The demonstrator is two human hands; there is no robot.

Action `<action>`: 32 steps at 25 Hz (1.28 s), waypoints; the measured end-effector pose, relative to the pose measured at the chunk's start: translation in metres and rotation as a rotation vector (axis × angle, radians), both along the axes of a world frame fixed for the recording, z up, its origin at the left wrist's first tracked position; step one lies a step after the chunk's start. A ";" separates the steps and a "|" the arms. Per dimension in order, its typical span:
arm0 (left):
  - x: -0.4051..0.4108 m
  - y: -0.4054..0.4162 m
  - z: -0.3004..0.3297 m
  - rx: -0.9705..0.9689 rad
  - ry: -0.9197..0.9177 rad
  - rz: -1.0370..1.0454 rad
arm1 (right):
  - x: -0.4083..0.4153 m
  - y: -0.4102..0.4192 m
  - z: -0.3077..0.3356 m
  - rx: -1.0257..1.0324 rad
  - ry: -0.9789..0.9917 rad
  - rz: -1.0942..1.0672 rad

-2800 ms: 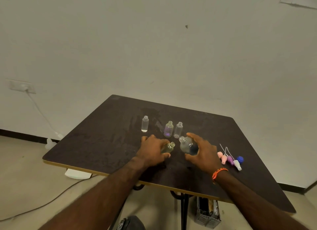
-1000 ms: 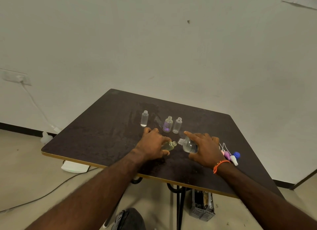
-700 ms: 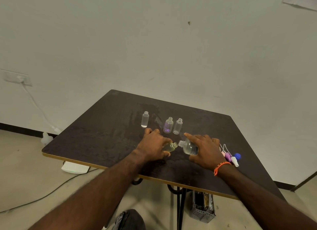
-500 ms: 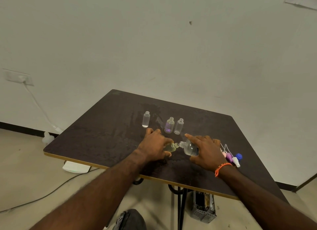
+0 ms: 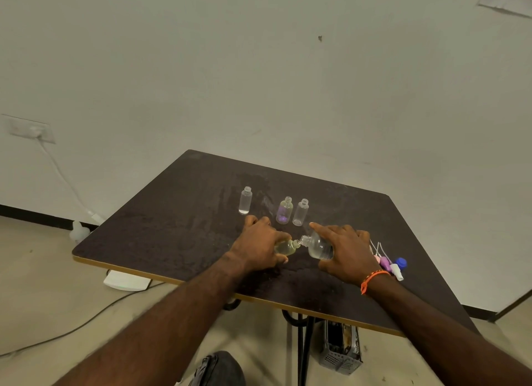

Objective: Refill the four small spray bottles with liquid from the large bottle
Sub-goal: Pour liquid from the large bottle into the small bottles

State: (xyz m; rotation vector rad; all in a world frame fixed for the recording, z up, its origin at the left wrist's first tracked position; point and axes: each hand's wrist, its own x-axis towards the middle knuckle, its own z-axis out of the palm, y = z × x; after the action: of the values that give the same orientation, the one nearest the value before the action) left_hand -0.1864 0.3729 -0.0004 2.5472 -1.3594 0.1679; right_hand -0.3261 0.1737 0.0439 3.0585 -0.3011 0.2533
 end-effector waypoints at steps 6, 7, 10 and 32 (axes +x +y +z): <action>-0.002 0.002 0.001 -0.015 0.013 0.005 | -0.001 0.002 0.004 -0.034 -0.013 0.008; -0.002 0.002 0.001 -0.015 0.013 0.007 | -0.001 0.002 0.005 -0.038 -0.011 0.007; -0.002 0.002 0.002 -0.016 0.020 0.012 | 0.000 0.003 0.005 -0.037 -0.004 0.003; -0.004 0.007 0.005 -0.038 0.062 0.010 | 0.004 0.003 0.004 -0.035 0.015 -0.007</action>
State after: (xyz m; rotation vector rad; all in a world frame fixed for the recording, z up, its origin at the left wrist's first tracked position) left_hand -0.1906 0.3803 0.0048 2.5067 -1.3088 0.1145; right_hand -0.3222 0.1769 0.0480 3.0229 -0.3030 0.2328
